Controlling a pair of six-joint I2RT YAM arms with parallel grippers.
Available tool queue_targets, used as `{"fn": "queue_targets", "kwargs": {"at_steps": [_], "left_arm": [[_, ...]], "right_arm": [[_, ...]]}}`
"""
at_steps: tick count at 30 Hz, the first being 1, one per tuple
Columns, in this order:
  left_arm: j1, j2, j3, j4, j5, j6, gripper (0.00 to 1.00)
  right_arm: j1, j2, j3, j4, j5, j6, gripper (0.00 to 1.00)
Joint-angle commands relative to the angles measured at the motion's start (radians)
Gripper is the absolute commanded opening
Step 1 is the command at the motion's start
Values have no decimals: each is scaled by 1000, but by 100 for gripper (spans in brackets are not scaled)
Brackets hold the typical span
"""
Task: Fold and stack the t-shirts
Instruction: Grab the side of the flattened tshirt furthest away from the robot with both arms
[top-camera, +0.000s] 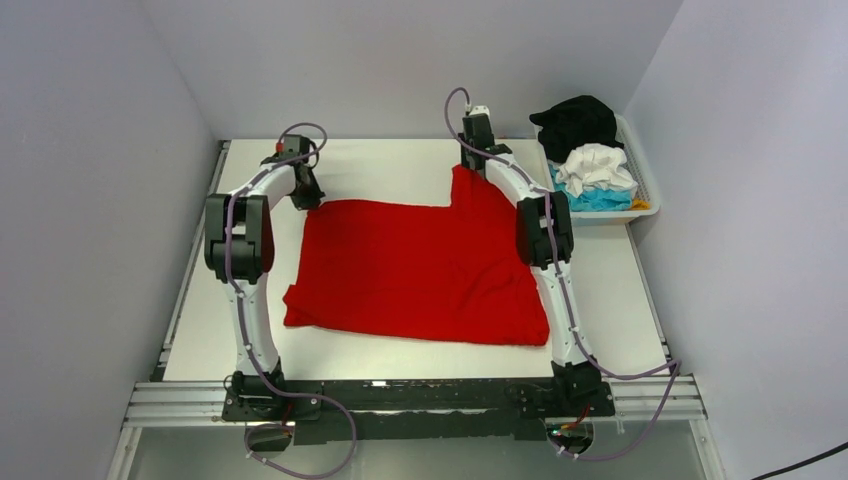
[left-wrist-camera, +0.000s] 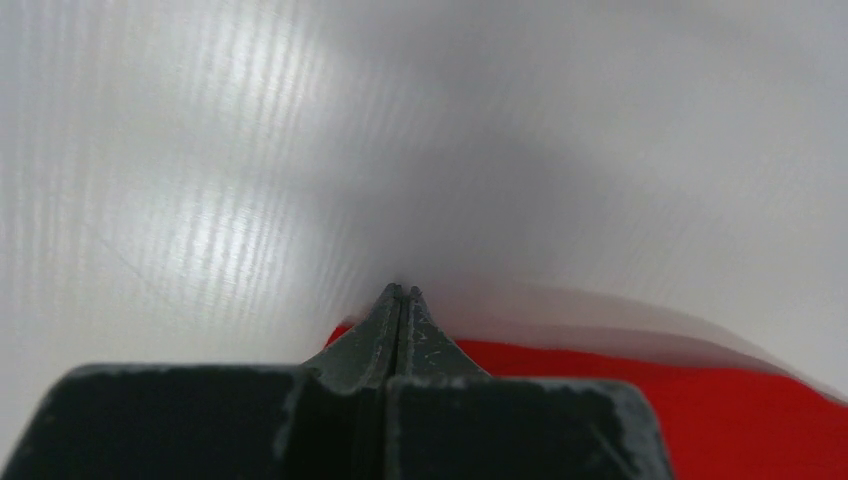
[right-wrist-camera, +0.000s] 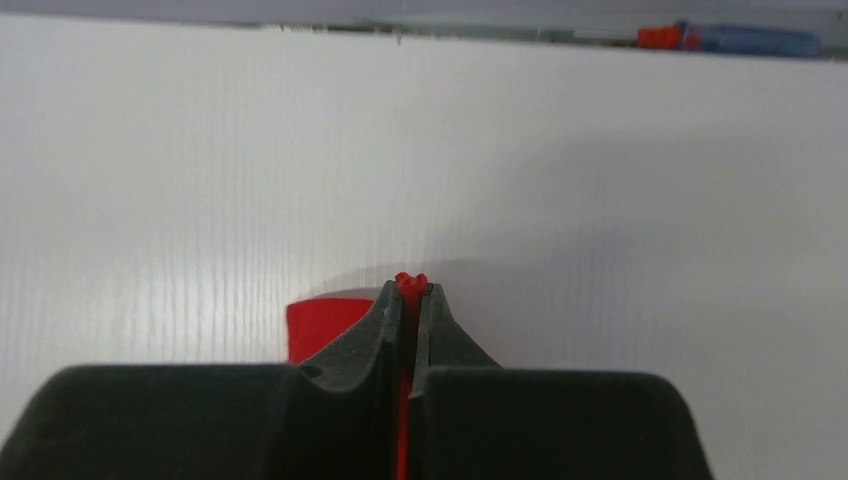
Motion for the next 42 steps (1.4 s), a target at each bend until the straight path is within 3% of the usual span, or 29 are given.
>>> {"fn": "queue_targets", "kwargs": {"at_steps": [1,6,15,20,22,24,26,33,42], "left_arm": [[32,-18,54,37,37,-10,0],[34,-22,85,62,67,16,0],[27,-146,-66,142,151,19,0],[25,-204,-138,151,103,5,0],[30,-179,-95,104,65,4,34],[38,-147,-41,71,18,0,52],[53,-106,-4,68,12,-10,62],[96,29,107,72,57,-33,60],[90,60,56,107,148,-33,53]], "right_arm": [[-23,39,141,62,-43,-33,0],[-25,-11,84,130,-158,-74,0],[14,-324,-359,308,-206,-206,0],[39,-460,-535,371,-180,-212,0],[41,-474,-554,372,-180,-208,0],[40,-472,-546,362,-172,-196,0],[41,-462,-534,351,-181,-190,0],[41,-437,-514,340,-186,-182,0],[41,-426,-522,340,-190,-185,0]]}}
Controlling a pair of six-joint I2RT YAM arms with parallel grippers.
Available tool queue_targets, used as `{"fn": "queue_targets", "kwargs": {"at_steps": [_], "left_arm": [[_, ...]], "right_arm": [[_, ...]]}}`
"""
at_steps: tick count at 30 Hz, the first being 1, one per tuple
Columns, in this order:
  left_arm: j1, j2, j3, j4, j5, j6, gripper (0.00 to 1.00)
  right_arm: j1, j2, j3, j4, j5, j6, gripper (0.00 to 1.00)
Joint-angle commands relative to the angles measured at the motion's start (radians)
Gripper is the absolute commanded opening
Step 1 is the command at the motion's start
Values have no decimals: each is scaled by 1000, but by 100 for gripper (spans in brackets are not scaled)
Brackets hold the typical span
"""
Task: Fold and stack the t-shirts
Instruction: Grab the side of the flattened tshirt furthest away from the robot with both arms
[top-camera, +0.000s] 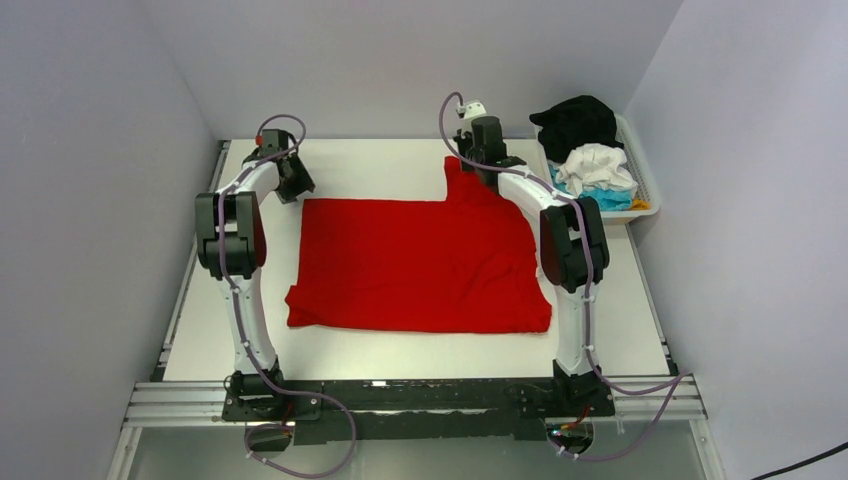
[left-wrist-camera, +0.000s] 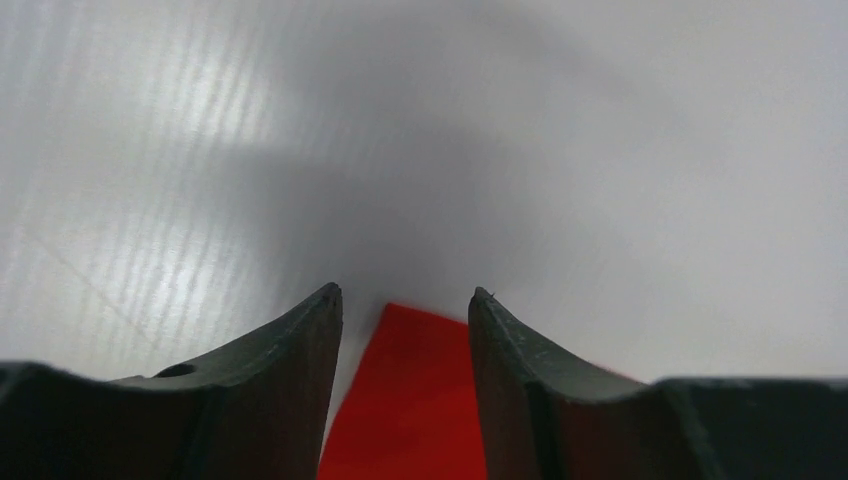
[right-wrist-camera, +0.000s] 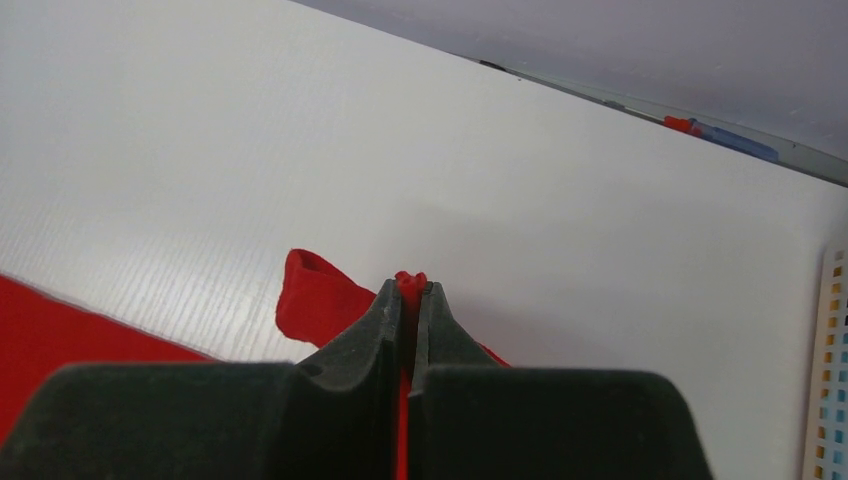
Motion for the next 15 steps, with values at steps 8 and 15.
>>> {"fn": "queue_targets", "kwargs": {"at_steps": [8,15], "left_arm": [[-80,16,-4,-67,27,-1,49],[-118,-8,0,-123,-29,-11,44]], "right_arm": [[-2,15,17,30,-17,11,0],[-2,14,-1,40,-22,19,0]]}}
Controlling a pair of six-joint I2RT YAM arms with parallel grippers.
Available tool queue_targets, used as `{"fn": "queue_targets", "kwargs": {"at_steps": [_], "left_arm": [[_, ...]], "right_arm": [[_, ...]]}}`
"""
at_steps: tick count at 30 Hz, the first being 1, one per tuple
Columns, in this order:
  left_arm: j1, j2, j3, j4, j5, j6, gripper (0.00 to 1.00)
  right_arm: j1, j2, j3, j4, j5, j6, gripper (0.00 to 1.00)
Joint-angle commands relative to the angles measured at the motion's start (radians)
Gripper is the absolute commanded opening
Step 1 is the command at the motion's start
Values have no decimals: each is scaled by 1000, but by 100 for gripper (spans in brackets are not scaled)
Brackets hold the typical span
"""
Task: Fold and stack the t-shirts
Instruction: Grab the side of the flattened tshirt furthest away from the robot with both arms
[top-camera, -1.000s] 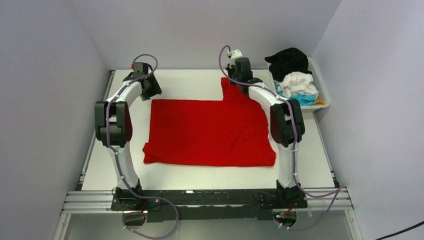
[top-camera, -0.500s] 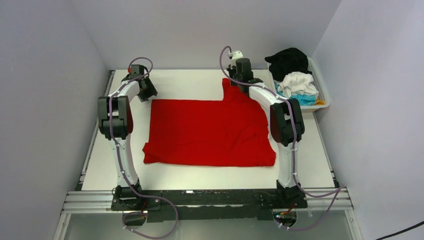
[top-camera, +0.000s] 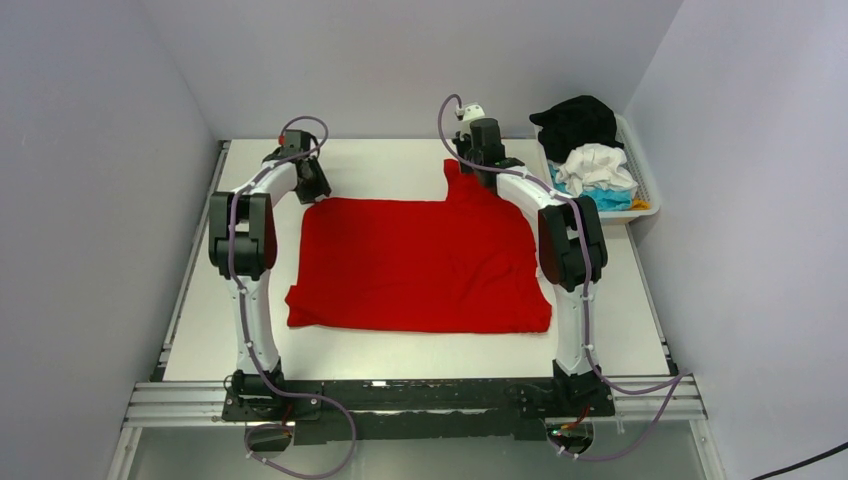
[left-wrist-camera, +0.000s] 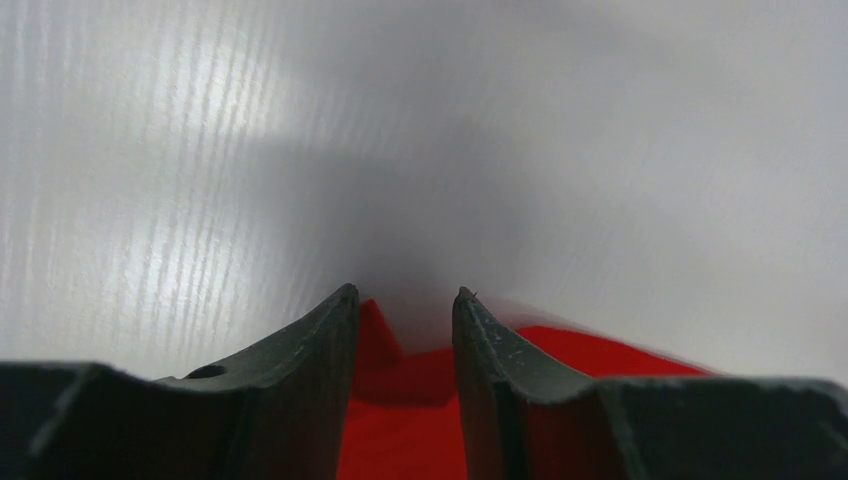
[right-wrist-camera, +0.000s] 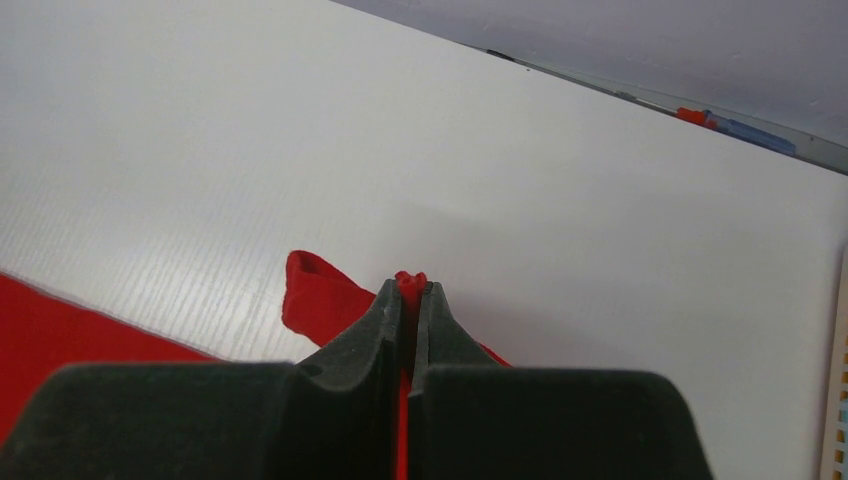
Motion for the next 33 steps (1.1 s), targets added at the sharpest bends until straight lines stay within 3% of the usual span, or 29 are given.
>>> {"fn": "queue_targets", "kwargs": {"at_steps": [1,5,8,15,22,28,31,32,33], "left_arm": [[-31,-9,14,-119,-36,-10,43],[-39,-9,40,-145,-42,-9,27],[-40,-11,44,-152,-47,-7,0],[-48,-149,-67,-62,-51,37,0],[-67,-309,-237,-3,-30,61,0],[-88,-364,-334,18,-66,56,0],[-78,-330,-287,-25,-105,43,0],[-69,-308,-253,-40,-111,37,7],[-57,-271,-208,-54,-114,29,24]], "right_arm": [[-3,-4,-1,39,-15,14,0],[-3,-9,-1,38,-8,16,0],[-2,-12,-6,42,-8,16,0],[-2,-54,-28,39,-1,10,0],[14,-223,-170,50,18,-8,0],[44,-360,-337,60,46,-24,0],[45,-351,-320,37,51,-27,0],[45,-339,-304,24,53,-26,0],[45,-329,-294,17,52,-26,0]]}}
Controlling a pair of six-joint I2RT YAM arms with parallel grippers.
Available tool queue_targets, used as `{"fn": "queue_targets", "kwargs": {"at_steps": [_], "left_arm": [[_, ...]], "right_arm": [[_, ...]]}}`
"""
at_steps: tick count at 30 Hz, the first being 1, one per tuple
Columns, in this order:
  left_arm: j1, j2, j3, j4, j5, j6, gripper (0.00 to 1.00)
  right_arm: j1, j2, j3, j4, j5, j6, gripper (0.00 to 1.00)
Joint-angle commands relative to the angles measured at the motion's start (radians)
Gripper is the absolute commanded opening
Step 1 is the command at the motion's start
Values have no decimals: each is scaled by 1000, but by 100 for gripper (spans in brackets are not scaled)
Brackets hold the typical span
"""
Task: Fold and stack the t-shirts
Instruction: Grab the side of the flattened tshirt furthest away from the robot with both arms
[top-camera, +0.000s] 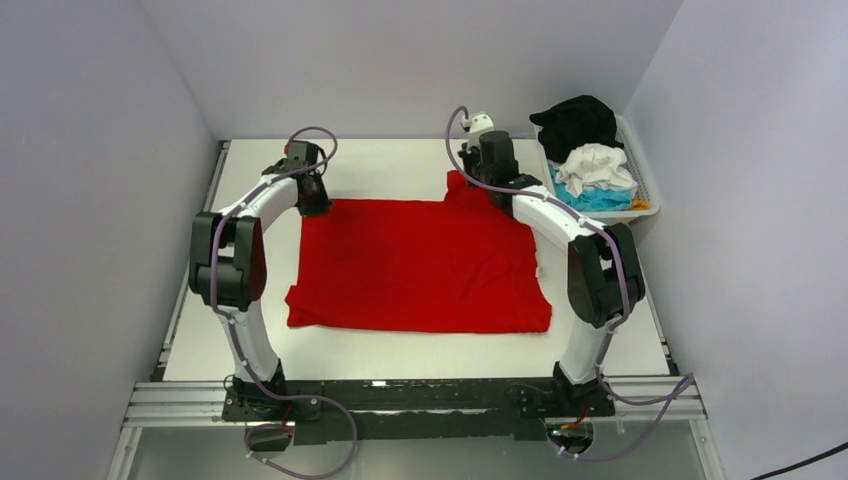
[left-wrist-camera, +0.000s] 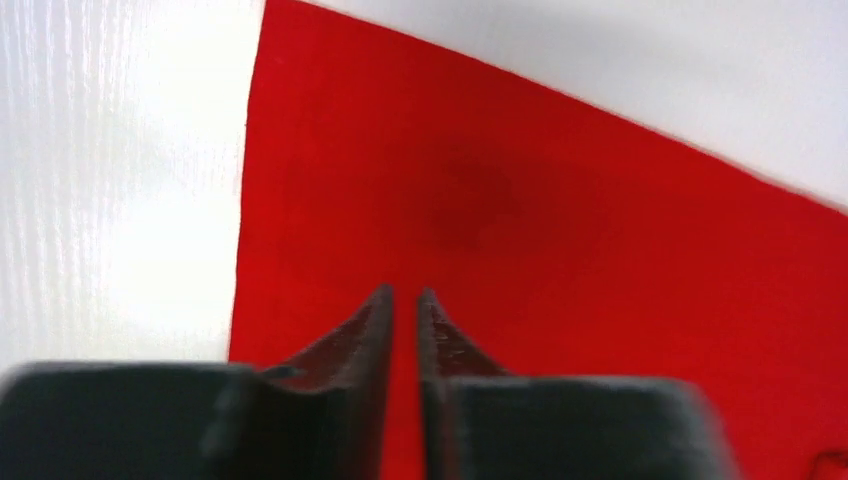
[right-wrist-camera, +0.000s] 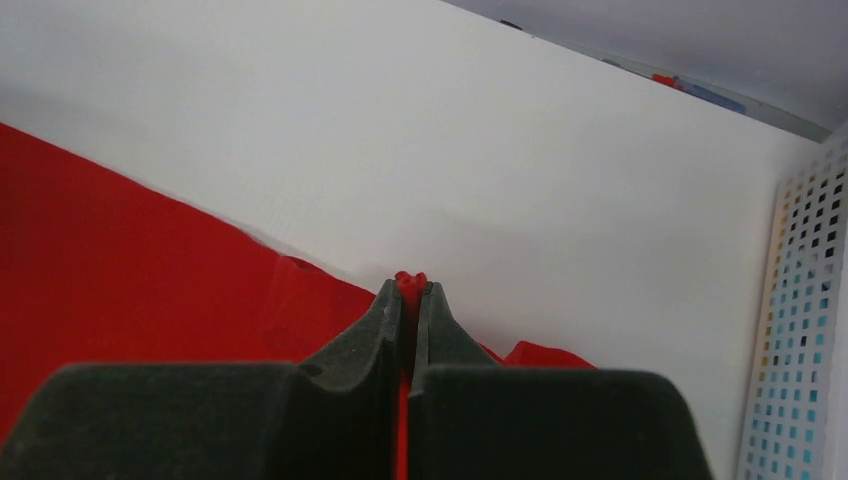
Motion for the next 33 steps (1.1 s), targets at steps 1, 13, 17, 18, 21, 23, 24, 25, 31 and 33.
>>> {"fn": "queue_targets", "kwargs": {"at_steps": [1,13,17,18,21,23,24,25,31,33], "left_arm": [[42,82,145,-45,-55,-23,32],[132,276,321,-54,13,-11,64],[132,314,318,-23,48,18,63],[132,328,331,-30,54,24,62],[128,357,361,-51,69,30,57],[124,361,364,-51,74,31,56],[119,363,366,-52,74,34,55],[116,365,369,-56,74,38,54],[77,375,407,-105,45,44,62],[62,380,435,-132,20,50,62]], "right_arm": [[0,15,32,4,16,-14,0],[-1,73,50,-4,19,-20,0],[0,80,48,-6,11,-17,0],[0,81,48,-6,11,-17,0],[-1,84,48,-9,18,-18,0],[0,83,48,-9,17,-19,0],[-1,84,48,-8,15,-16,0],[0,83,47,-6,13,-16,0],[0,77,45,-8,12,-16,0],[-1,75,45,-8,17,-16,0]]}}
